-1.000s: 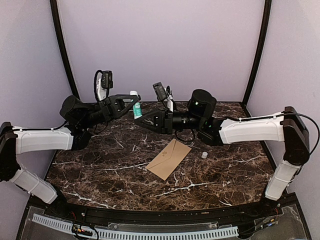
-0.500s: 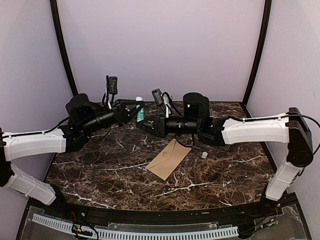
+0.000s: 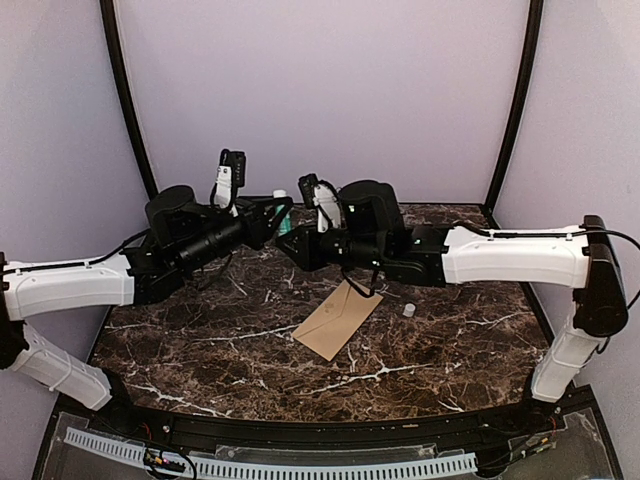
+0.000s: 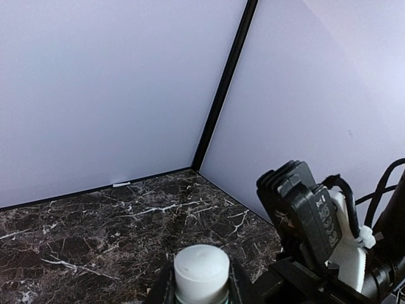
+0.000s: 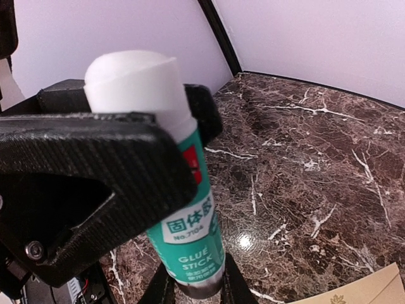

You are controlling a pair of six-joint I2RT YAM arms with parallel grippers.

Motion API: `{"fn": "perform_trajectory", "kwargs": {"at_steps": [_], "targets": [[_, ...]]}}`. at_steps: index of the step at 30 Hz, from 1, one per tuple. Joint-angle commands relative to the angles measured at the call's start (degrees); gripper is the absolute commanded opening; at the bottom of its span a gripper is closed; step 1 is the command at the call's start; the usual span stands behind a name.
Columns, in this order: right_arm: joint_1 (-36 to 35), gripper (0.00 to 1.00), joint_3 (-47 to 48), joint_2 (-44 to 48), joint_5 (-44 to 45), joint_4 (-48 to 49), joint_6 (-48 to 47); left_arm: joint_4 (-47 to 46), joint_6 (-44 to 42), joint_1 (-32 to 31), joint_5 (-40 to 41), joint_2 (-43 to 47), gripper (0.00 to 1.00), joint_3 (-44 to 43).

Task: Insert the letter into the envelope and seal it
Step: Screw the solid glue.

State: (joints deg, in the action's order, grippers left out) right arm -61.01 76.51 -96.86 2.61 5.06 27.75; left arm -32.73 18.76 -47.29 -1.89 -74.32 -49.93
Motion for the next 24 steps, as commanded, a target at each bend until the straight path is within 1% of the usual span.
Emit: {"fn": "perform_trajectory", "kwargs": {"at_steps": [1, 4, 6, 8, 12, 14, 16, 18, 19, 21, 23, 24], "targets": [[0.4, 0.09, 5.4, -1.9, 16.1, 1.4, 0.2, 6.8, 2.0, -2.7, 1.2, -0.6, 0.0, -1.7], [-0.4, 0.16, 7.9, -3.4, 17.6, 0.0, -0.7, 7.7, 2.8, -2.9, 3.5, -1.0, 0.0, -2.5], [-0.6, 0.24, 8.1, -3.2, 17.5, -0.1, -1.3, 8.0, 3.0, -2.9, 4.2, -0.6, 0.0, -2.5], [-0.6, 0.35, 7.0, -1.9, 17.4, 0.4, -2.0, 8.4, 2.9, -3.0, 5.2, 0.3, 0.0, -2.6], [-0.2, 0.62, 0.7, 3.5, 14.4, 4.4, -5.0, 9.5, 2.1, -2.7, 6.1, 2.3, 0.0, -3.3], [0.5, 0.7, -3.2, 6.8, 10.5, 7.2, -6.7, 9.9, 2.3, -2.2, 5.2, 3.0, 0.0, -3.6], [1.4, 0.75, -7.3, 9.9, 7.4, 9.2, -7.4, 9.9, 3.1, -1.4, 4.0, 3.6, 0.0, -3.5], [2.6, 0.79, -10.5, 13.0, 2.3, 11.3, -8.3, 8.9, 4.2, -0.2, 2.5, 4.3, 0.0, -3.1], [3.5, 0.8, -11.8, 14.1, -1.2, 12.2, -8.5, 8.5, 5.1, 0.6, 2.2, 4.7, 0.0, -2.9], [5.5, 0.82, -14.7, 15.8, -8.5, 14.8, -7.9, 7.1, 6.4, 1.8, -0.9, 5.1, 0.0, -2.1], [8.0, 0.82, -17.2, 16.7, -16.6, 18.7, -5.6, 4.5, 7.8, 3.2, -5.6, 5.6, 0.0, -0.3], [9.7, 0.82, -18.4, 16.9, -22.2, 21.2, -4.0, 2.0, 8.3, 4.0, -7.0, 5.7, 0.0, 0.4]]}}
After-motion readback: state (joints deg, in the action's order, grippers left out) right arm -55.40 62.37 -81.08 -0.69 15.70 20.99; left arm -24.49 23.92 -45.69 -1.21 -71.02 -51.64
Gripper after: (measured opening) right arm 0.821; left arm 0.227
